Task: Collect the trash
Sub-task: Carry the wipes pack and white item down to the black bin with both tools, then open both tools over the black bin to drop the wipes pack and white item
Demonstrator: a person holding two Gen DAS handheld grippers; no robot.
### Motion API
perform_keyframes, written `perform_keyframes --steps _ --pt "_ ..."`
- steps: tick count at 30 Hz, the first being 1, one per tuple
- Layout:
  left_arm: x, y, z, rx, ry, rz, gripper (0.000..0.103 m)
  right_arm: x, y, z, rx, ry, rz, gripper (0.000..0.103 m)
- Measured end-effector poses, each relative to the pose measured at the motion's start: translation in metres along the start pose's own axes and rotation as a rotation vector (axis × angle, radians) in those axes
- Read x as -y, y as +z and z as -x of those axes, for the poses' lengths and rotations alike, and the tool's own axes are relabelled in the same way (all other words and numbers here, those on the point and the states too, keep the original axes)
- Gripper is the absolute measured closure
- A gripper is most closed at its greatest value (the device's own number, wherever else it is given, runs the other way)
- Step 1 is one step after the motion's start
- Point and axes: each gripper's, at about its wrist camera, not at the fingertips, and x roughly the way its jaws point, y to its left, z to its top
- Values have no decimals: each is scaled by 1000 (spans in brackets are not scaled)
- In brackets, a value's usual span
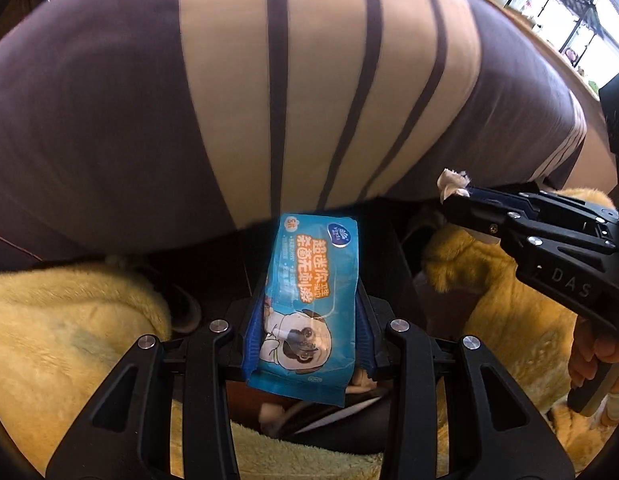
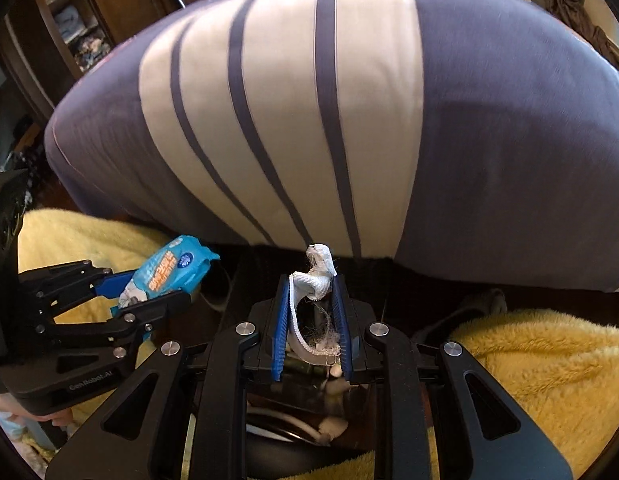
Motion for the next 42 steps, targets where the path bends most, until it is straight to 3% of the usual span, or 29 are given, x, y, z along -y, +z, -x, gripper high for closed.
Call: perform_keyframes --steps 15,28,31,32,37,40,42 --pt "-3 -13 -45 -129 -32 6 67 3 -14 -45 -151 32 -42 81" --pt "-6 -9 -52 -166 -56 16 63 7 -10 -58 -162 78 -66 78" --pt "-7 -8 -50 -160 -48 23 54 8 -9 -58 -160 72 -78 65" --pt "-9 -8 -50 -156 -47 25 52 9 -9 -57 -156 67 -83 57" --pt "-10 -7 -45 -136 -32 27 40 12 -6 -48 -131 52 -99 51" --pt "-11 -5 -35 -103 -12 28 26 14 -4 -40 -110 42 -108 39" --pt "-12 -4 -28 -73 -3 32 20 15 -2 -34 -94 28 -114 25"
